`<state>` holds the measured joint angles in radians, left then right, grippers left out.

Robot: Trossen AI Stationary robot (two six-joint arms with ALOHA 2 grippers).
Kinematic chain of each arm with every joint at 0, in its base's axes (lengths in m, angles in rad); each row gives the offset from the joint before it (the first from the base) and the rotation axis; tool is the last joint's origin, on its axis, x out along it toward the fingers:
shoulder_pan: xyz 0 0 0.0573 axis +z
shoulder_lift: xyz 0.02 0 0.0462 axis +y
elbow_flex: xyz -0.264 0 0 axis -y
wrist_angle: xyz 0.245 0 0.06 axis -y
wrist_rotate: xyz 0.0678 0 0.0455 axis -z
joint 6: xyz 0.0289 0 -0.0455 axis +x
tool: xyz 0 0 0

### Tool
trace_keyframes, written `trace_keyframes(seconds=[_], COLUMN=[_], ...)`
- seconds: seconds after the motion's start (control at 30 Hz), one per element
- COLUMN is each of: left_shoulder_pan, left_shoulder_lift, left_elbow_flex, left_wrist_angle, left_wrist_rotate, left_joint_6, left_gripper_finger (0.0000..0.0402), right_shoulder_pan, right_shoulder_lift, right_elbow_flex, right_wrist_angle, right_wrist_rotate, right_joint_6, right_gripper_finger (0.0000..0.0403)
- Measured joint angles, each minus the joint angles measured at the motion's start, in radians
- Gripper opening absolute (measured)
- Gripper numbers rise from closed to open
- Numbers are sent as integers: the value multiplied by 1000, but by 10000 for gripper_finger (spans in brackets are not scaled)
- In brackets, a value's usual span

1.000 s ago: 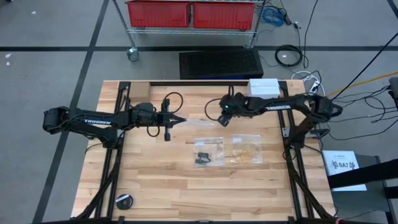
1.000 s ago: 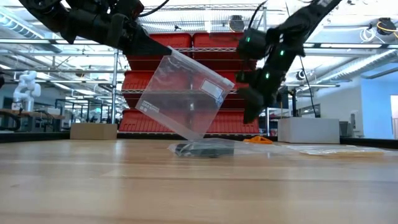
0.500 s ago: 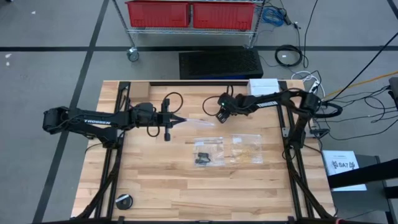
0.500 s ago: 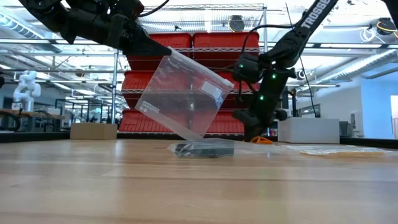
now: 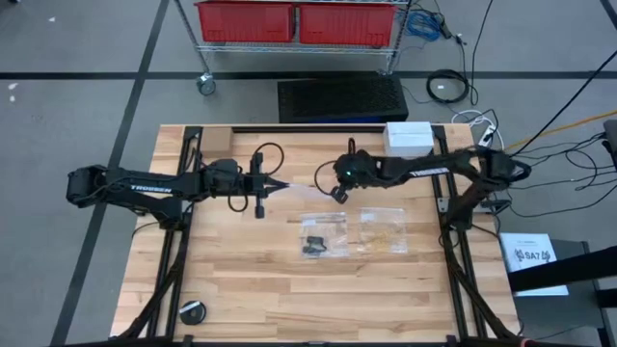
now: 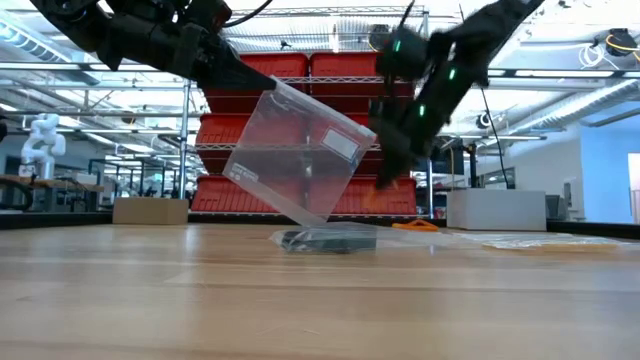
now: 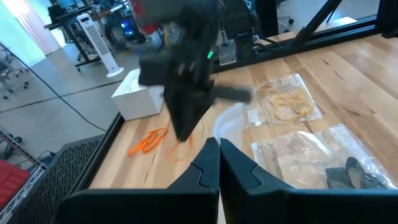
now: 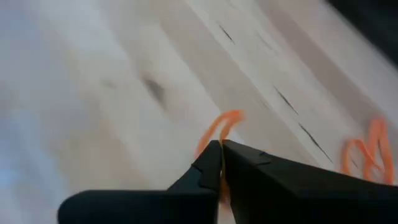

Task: Sort rubber bands
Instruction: Put the orange rubber band into the open transparent zip bag

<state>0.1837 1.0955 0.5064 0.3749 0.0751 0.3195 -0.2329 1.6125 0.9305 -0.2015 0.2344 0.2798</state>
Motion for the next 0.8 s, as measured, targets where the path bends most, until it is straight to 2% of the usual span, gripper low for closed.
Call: trace_keyframes(seconds=[0.2, 0.33, 0.5, 0.8], left_shoulder_pan=[0, 0, 0, 0], left_shoulder_lift=[0, 0, 0, 0], left_elbow_flex=[0, 0, 0, 0], left_wrist_angle=[-1, -2, -1, -3], left_wrist_rotate=[-1, -1, -1, -2], left_joint_6=[0, 0, 0, 0], left_gripper_finger=[0, 0, 0, 0], right_shoulder_pan=[126, 202, 261, 270], right_shoulder_lift=[-146, -194, -164, -47], right_elbow_flex=[1, 35, 129, 280], right_wrist_angle=[19, 48, 64, -11], right_wrist_rotate=[56, 83, 83, 132], right_joint_6=[20, 2, -60, -175], right_gripper_finger=[1, 1, 0, 0])
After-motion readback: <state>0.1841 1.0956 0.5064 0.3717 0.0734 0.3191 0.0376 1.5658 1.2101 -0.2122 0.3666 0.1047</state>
